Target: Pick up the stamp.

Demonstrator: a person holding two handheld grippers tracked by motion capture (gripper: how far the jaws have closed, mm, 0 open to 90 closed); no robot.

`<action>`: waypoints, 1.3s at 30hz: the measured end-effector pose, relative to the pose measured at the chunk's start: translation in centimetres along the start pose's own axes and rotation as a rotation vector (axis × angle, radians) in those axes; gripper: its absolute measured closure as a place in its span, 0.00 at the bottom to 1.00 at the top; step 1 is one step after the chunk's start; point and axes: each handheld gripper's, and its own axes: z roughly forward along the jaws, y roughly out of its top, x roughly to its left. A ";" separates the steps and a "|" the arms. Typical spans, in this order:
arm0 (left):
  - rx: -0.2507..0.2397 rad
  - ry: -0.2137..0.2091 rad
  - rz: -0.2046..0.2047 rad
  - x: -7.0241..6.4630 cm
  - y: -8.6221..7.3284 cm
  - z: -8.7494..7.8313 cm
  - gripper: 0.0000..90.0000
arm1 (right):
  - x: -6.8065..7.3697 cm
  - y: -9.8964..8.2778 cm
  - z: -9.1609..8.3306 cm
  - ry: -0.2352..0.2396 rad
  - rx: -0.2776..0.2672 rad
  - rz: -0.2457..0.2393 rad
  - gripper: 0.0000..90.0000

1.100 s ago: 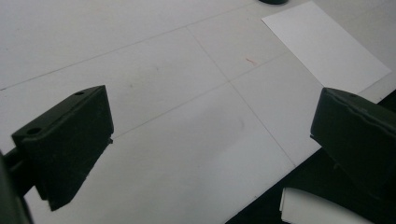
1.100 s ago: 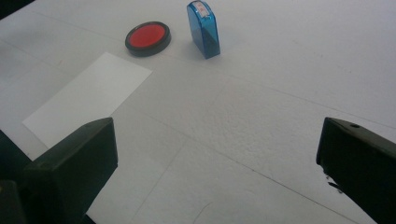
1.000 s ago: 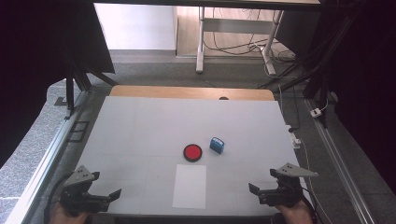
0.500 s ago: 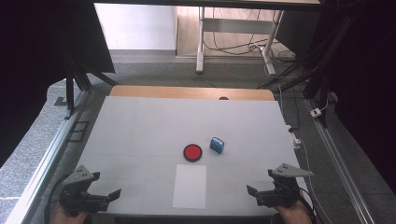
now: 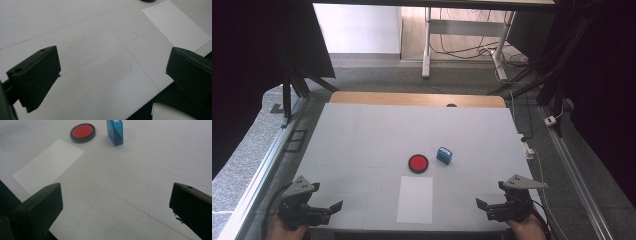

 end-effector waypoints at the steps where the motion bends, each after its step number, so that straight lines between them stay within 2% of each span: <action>1: 0.000 0.000 0.000 0.0 0.0 0.0 0.00 | 0.0 0.0 0.0 0.002 -0.002 0.001 0.00; 9: 0.021 0.001 0.003 -0.1 0.0 0.2 0.00 | 0.2 0.5 0.0 0.010 -0.014 -0.023 0.00; 14: 0.026 -0.003 0.001 -0.1 0.1 0.2 0.00 | 0.5 0.7 0.2 0.008 -0.013 -0.054 0.00; 15: 0.027 -0.004 0.004 -0.1 0.1 0.2 0.00 | 0.5 0.9 0.3 0.006 -0.018 -0.073 0.00; 24: 0.037 -0.003 0.022 -0.3 0.1 0.3 0.00 | 1.1 1.8 1.2 0.032 -0.027 -0.130 0.00; 28: 0.033 -0.011 0.020 -0.2 0.1 0.3 0.00 | 1.3 2.3 1.8 0.051 -0.042 -0.135 0.00; 32: 0.031 -0.012 0.017 -0.2 0.1 0.3 0.00 | 1.2 2.5 2.3 0.065 -0.033 -0.138 0.00; 39: 0.024 -0.021 0.014 -0.1 0.0 0.2 0.00 | 1.2 3.0 3.1 0.097 -0.039 -0.113 0.00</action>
